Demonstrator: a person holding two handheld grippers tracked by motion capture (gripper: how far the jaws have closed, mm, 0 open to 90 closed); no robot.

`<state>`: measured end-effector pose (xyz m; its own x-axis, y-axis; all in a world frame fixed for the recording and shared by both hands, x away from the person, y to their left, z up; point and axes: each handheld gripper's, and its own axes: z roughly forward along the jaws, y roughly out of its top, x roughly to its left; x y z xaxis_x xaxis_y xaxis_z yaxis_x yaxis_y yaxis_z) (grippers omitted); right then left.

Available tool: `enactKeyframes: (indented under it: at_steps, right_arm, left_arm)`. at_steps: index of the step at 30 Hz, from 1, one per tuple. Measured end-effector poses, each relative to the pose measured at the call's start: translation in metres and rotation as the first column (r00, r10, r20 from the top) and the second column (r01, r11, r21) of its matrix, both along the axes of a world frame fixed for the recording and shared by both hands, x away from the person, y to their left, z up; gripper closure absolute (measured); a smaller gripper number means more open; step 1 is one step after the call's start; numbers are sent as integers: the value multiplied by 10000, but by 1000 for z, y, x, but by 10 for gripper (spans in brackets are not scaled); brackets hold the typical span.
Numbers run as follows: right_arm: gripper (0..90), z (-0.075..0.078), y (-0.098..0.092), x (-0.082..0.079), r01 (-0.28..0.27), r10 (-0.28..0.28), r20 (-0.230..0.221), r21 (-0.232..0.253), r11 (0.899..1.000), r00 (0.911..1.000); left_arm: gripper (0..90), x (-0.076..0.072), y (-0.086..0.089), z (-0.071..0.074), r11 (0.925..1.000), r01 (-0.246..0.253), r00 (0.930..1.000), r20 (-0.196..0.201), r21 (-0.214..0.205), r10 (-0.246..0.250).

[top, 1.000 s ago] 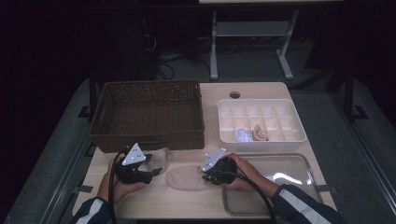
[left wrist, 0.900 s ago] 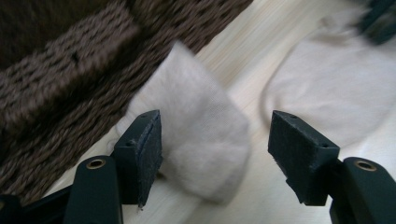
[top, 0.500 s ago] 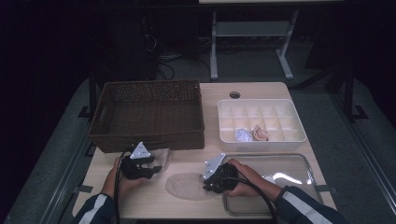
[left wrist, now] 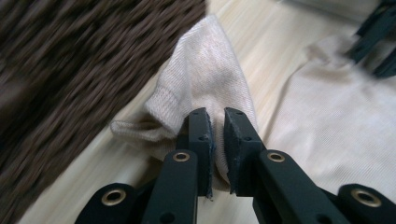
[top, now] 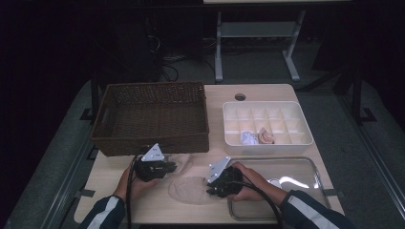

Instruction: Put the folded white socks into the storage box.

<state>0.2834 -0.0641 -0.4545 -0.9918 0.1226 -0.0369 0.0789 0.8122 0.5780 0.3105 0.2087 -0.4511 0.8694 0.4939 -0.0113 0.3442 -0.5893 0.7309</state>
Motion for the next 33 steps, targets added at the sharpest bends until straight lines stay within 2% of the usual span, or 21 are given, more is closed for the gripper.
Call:
enactKeyframes:
  at_steps: [4, 6, 7, 9, 10, 13, 16, 18, 20, 22, 24, 27, 30, 33]
  right_arm:
    - [697, 0, 0, 1, 3, -3, 17, 50, 10000, 10000]
    - [674, 2, -2, 2, 19, -20, 53, 175, 9998, 10000]
    - [668, 4, -4, 3, 198, -199, 40, 300, 9994, 9998]
    - [667, 8, -7, 6, 351, -366, 236, 630, 9974, 9991]
    - [670, 10, -9, 8, 571, -592, 266, 744, 9956, 9979]
    - [695, 14, -15, 12, 1148, -1209, 535, 1053, 9878, 9912]
    - [727, 16, -18, 15, 1970, -2030, 460, 1103, 9742, 9781]
    - [740, 16, -20, 18, 2344, -2413, 509, 1148, 9653, 9691]
    - [737, 16, -21, 20, 2615, -2680, 393, 1224, 9574, 9626]
    - [729, 15, -22, 21, 2747, -2805, 351, 1188, 9542, 9592]
    - [724, 14, -22, 23, 2658, -2722, 478, 1094, 9578, 9611]
    - [710, 14, -22, 23, 2652, -2709, 438, 1059, 9584, 9616]
    - [695, 13, -23, 23, 2712, -2771, 432, 1082, 9564, 9599]
    - [679, 13, -24, 24, 2808, -2869, 425, 1122, 9532, 9570]
  left_arm:
    - [801, 6, -19, -3, 9991, 401, 9991, -97, -115, -402]
    - [699, 8, -24, -3, 9997, 249, 9997, -58, 35, -248]
    - [669, 9, -25, -3, 9996, 279, 9996, -58, 87, -279]
    - [606, 8, -25, 1, 9998, 184, 9998, 123, -62, -183]
    - [557, 8, -25, 3, 9999, 61, 9998, 214, -97, -59]
    - [514, 2, -23, 14, 10000, 11, 9976, 686, -84, -5]
    - [570, -4, -28, 21, 9993, 286, 9955, 909, -229, -264]
    - [605, -7, -38, 21, 9971, 751, 9936, 854, -111, -738]
    - [615, -8, -50, 17, 9949, 978, 9921, 769, 261, -995]
    - [623, -7, -62, 11, 9911, 1172, 9904, 665, 626, -1213]
    - [621, -1, -69, 7, 9906, 1081, 9923, 512, 837, -1127]
    - [606, 8, -76, -2, 9913, 945, 9954, 70, 911, -955]
    - [573, 14, -80, -10, 9890, 1075, 9937, -423, 1014, -1037]
    - [556, 15, -82, -11, 9905, 1007, 9943, -445, 933, -969]
